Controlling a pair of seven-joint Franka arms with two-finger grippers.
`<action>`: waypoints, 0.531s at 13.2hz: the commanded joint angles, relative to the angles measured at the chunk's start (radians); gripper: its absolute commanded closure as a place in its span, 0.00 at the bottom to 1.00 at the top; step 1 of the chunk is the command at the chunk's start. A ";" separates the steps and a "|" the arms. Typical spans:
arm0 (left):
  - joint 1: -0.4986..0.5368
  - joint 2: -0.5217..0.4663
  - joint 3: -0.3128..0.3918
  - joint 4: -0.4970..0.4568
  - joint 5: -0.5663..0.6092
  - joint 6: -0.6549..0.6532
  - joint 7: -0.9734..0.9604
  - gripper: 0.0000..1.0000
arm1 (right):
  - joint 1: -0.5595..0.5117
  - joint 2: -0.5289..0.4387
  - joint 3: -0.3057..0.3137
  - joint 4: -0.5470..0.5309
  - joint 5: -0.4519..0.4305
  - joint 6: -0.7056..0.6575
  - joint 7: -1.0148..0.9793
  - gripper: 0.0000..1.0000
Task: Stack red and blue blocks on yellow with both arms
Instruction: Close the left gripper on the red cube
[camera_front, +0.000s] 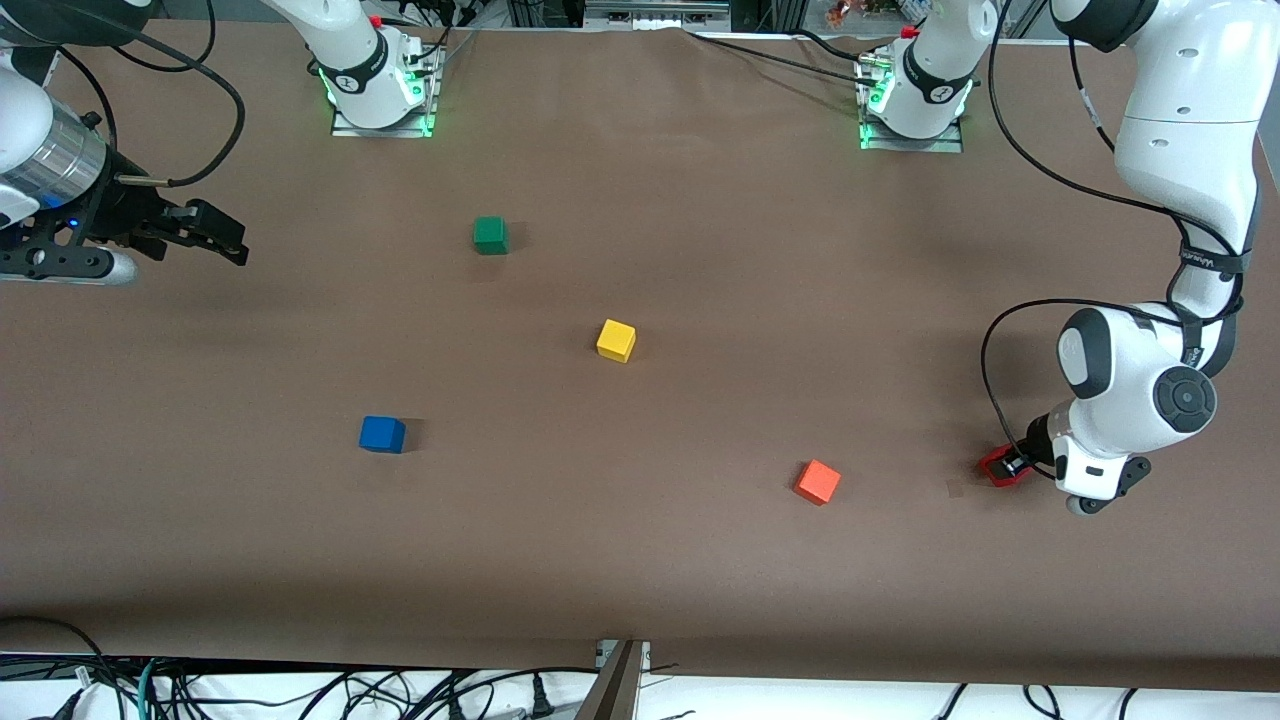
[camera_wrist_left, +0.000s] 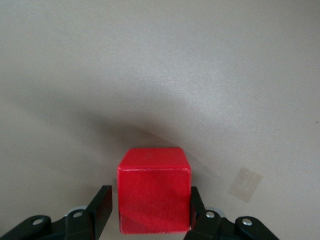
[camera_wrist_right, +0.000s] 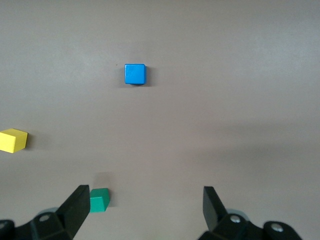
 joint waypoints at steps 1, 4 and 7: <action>0.005 -0.019 -0.004 -0.012 0.022 0.005 -0.001 0.43 | -0.005 -0.003 0.004 0.004 0.001 0.000 -0.009 0.00; -0.004 -0.028 -0.015 -0.001 0.023 -0.002 0.013 0.49 | -0.005 -0.004 0.004 0.004 0.001 -0.002 -0.009 0.00; -0.067 -0.069 -0.016 0.000 0.051 -0.005 0.080 0.61 | -0.005 -0.001 0.004 0.004 0.001 0.001 -0.011 0.00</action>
